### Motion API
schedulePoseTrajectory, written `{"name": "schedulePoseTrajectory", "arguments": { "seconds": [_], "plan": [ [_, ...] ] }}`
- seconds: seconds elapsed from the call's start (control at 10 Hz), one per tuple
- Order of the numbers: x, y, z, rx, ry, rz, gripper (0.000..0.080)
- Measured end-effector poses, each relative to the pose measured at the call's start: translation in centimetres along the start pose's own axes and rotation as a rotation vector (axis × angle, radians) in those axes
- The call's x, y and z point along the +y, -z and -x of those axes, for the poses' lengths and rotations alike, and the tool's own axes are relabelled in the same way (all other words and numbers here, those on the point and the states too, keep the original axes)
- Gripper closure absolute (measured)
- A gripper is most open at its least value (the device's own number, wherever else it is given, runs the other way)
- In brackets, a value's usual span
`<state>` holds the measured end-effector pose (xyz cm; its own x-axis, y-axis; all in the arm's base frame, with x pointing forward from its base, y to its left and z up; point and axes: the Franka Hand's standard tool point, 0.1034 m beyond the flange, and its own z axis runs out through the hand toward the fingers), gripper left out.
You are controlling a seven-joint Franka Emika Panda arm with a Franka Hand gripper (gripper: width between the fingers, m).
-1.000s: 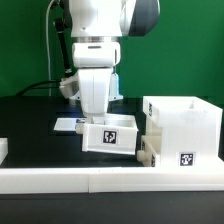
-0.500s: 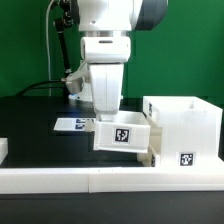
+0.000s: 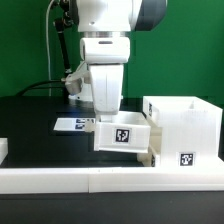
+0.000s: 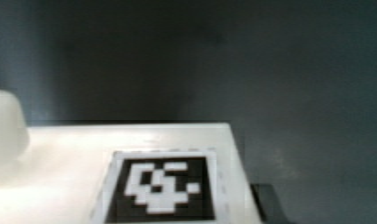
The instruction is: Assemble drawer
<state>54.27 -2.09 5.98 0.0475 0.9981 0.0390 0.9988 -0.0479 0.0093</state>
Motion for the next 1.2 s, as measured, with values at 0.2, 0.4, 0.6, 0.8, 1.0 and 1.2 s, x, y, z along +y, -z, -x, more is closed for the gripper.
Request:
{"name": "schedulePoseTrajectory", "arguments": {
  "seconds": [0.2,0.4,0.6,0.8,1.0,1.2],
  "plan": [
    [-0.1,-0.2,1.0,0.02,0.058,-0.003,0.0757],
    [-0.2,-0.3,1.2,0.039,0.056,-0.004,0.0757],
    [-0.2,-0.4,0.8,0.039,0.058,-0.006,0.0757],
    [-0.2,-0.5,0.3,0.039,0.045,-0.008,0.0757],
    [-0.2,-0.5,0.1,0.04,0.04,-0.008,0.0757],
    [-0.3,-0.6,0.2,0.04,0.037,-0.01,0.0757]
  ]
}}
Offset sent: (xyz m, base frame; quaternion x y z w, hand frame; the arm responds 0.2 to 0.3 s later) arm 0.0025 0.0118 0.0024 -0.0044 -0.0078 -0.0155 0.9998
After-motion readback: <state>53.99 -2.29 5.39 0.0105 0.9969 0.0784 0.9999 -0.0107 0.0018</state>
